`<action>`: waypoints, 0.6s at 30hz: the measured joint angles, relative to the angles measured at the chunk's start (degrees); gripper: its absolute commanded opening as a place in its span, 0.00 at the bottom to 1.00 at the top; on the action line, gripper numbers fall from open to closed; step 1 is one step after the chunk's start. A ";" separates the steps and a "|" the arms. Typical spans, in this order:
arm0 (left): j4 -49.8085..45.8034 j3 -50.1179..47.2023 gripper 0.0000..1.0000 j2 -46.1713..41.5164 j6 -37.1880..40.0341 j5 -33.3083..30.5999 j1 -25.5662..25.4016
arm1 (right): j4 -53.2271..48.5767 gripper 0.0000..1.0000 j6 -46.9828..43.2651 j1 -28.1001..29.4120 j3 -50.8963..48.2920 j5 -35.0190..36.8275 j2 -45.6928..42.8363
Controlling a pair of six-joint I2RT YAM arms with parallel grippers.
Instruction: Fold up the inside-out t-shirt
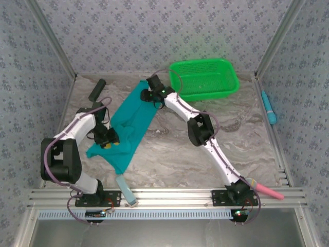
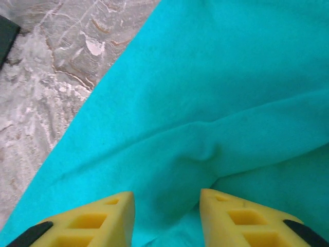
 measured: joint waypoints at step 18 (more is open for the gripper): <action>14.53 2.97 0.33 13.38 -16.57 11.72 -21.42 | 12.61 0.48 4.55 3.85 -73.66 -2.47 -51.71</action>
